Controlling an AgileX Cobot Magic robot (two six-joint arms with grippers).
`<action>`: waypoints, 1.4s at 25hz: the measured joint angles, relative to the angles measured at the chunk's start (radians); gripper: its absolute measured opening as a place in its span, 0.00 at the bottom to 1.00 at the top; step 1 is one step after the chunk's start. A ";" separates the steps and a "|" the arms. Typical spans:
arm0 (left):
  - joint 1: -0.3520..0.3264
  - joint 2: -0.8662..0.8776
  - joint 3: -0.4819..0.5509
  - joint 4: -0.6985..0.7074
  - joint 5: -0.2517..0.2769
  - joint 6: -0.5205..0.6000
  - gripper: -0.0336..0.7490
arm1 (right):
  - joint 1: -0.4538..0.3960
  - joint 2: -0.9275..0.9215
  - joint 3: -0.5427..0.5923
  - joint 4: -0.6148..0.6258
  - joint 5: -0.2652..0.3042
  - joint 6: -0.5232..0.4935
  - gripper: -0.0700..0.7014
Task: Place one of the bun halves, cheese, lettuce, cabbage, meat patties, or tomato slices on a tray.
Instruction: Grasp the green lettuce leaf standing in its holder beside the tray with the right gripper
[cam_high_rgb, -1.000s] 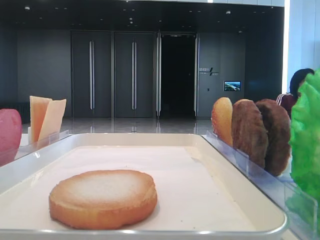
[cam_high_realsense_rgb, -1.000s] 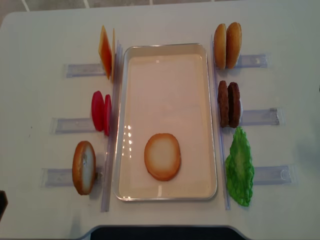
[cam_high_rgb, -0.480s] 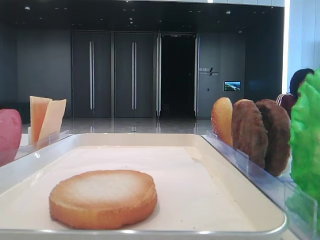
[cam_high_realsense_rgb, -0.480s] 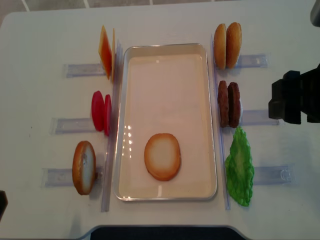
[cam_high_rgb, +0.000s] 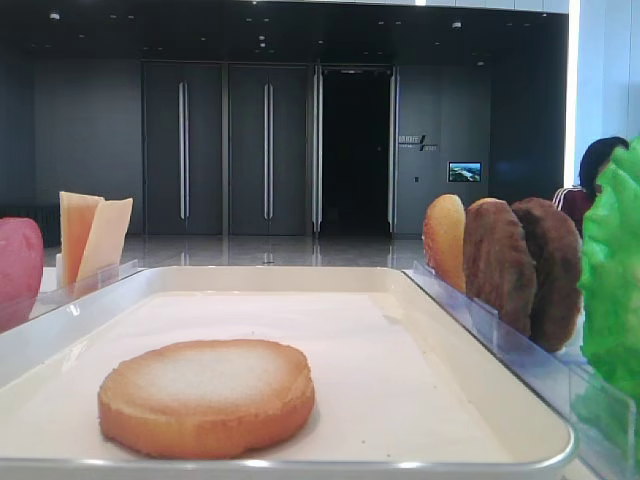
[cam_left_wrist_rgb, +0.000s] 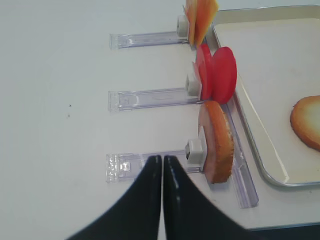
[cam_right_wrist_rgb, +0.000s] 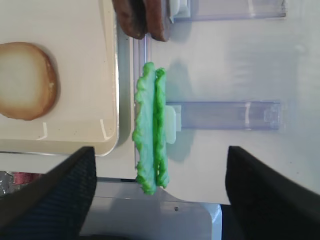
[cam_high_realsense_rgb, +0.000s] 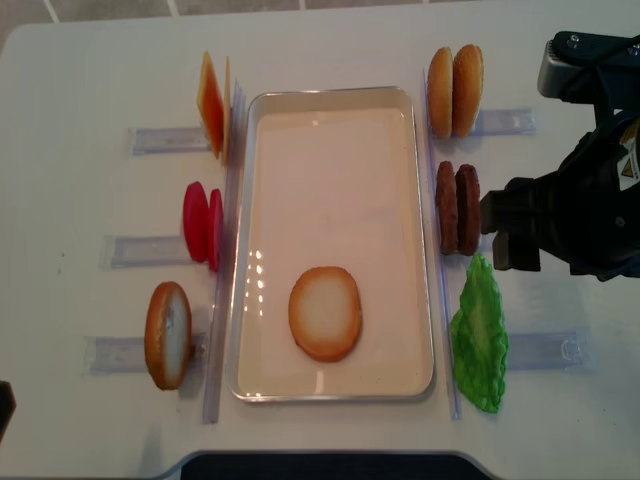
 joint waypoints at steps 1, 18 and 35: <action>0.000 0.000 0.000 0.000 0.000 0.000 0.03 | 0.000 0.007 0.000 -0.006 0.000 0.002 0.79; 0.000 0.000 0.000 0.000 0.000 0.000 0.03 | 0.057 0.031 0.104 -0.014 -0.058 0.124 0.79; 0.000 0.000 0.000 0.000 0.000 0.000 0.03 | 0.062 0.063 0.122 0.001 -0.164 0.135 0.79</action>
